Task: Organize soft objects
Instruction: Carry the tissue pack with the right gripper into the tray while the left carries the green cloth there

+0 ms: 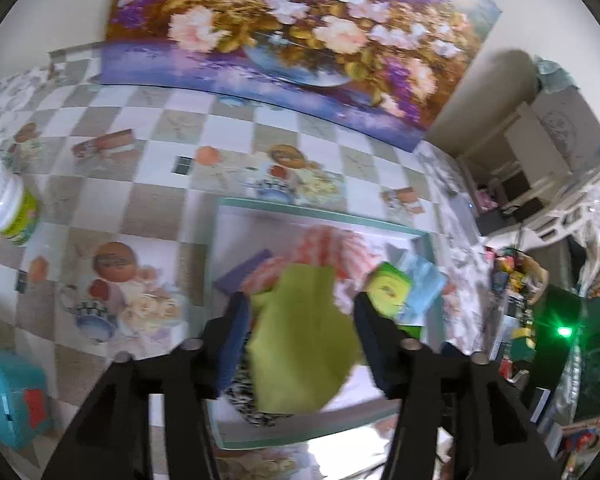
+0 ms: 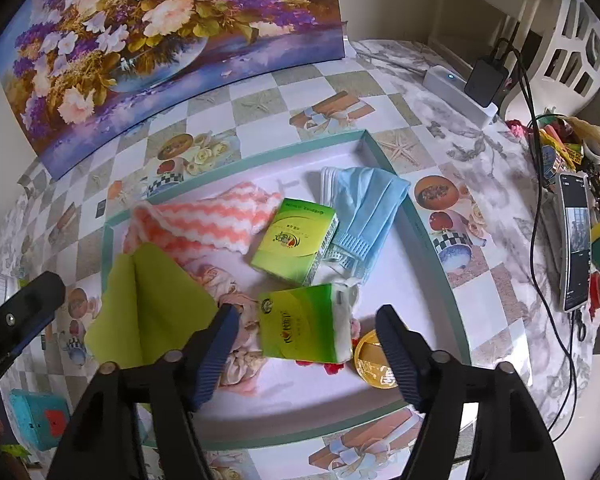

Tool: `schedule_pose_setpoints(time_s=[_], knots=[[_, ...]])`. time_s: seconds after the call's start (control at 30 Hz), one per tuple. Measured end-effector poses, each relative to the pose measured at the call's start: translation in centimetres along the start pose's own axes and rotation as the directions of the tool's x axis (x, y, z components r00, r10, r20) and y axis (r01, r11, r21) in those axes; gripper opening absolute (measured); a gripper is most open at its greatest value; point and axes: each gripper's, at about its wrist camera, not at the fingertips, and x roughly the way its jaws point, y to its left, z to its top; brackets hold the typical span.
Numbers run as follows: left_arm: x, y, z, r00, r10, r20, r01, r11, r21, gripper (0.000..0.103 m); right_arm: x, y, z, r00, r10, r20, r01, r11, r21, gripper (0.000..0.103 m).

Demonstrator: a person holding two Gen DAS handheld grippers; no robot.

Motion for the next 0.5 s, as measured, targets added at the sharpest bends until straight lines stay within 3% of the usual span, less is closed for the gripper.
schedule_pose_setpoints(time_s=[0.1,0.17,0.23,0.5], knots=[[0.3,1.2,-0.2,0.997,0.077,0.004,-0.077,0.997,-0.01,0.068,0.1,0.2,-0.2,1.0,-0.008,-0.004,0.008,1.0,-0.007,0.079],[0.4,2.1,-0.5,0.993,0.121,0.003,-0.121,0.992,-0.019,0.076,0.2,0.4,-0.3,1.0,-0.012,-0.001,0.012,1.0,-0.012,0.094],[0.5,2.9,-0.8,0.988,0.157,0.0,-0.157,0.987,-0.032,0.079,0.0,0.6,-0.5,1.0,-0.009,0.01,0.01,1.0,-0.018,0.103],[-0.3,5.1,-2.3,0.971,0.239,0.013,-0.238,0.971,-0.036,0.087,-0.4,1.4,-2.2,1.0,0.003,0.016,-0.002,0.999,-0.05,0.103]])
